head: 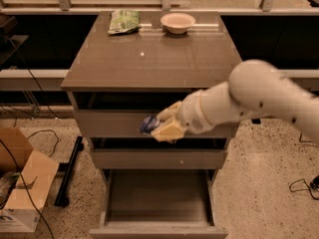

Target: Place rxbar blueberry into bottom drawer

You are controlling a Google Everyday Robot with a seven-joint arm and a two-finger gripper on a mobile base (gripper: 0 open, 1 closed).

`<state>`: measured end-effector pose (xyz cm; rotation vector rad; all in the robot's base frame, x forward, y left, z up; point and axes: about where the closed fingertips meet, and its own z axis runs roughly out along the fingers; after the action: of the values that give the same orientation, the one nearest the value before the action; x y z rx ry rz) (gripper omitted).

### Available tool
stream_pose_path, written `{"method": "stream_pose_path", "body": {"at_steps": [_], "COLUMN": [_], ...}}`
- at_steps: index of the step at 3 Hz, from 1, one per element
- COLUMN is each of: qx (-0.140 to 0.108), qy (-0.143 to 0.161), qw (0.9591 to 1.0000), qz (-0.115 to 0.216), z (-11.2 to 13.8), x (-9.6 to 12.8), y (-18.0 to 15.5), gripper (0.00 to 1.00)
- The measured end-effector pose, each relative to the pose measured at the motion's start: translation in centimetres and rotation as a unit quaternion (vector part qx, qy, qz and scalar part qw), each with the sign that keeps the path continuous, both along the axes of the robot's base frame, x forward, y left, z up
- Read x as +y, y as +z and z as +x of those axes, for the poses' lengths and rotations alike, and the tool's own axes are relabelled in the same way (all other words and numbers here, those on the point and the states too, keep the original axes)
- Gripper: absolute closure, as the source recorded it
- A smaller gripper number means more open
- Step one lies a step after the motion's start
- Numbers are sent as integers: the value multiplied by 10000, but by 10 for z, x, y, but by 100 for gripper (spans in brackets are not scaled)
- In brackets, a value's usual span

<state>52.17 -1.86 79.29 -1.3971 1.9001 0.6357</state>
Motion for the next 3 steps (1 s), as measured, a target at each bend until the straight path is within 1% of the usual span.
{"method": "stream_pose_path", "body": {"at_steps": [1,2,3], "qx": [733,715,726], "qy": [-507,-652,-628], "qw": [9960,9952,9953], "qz": [105,169,162], "z": [-8,-4,-5], "x": [2,3,4], "y": [-110,-122,-122], "gripper": [100,100,100]}}
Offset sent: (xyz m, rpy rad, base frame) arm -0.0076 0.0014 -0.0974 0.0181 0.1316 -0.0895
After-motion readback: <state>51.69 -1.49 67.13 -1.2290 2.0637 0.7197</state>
